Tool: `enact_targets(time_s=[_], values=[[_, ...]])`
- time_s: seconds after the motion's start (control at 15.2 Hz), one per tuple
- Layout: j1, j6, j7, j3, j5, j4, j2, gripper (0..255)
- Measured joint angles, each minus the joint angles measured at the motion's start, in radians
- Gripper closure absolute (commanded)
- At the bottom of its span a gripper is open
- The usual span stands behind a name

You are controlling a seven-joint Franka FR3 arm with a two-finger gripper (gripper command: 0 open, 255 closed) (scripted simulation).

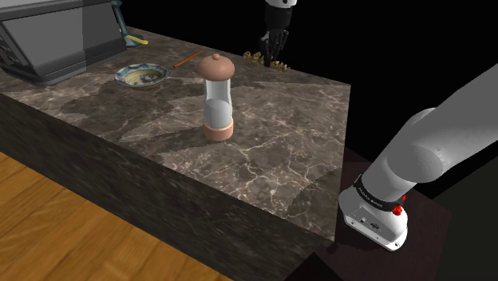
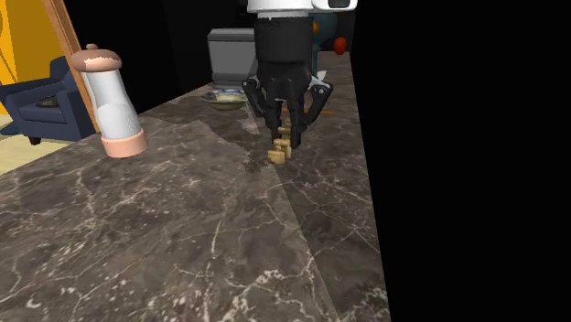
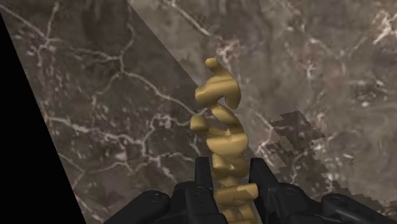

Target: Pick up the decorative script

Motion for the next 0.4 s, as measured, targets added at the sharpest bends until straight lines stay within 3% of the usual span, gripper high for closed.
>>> enact_targets(time_s=[0.4], values=[[-0.001, -0.076, -0.002, -0.001, 0.0, 0.069, -0.007, 255]])
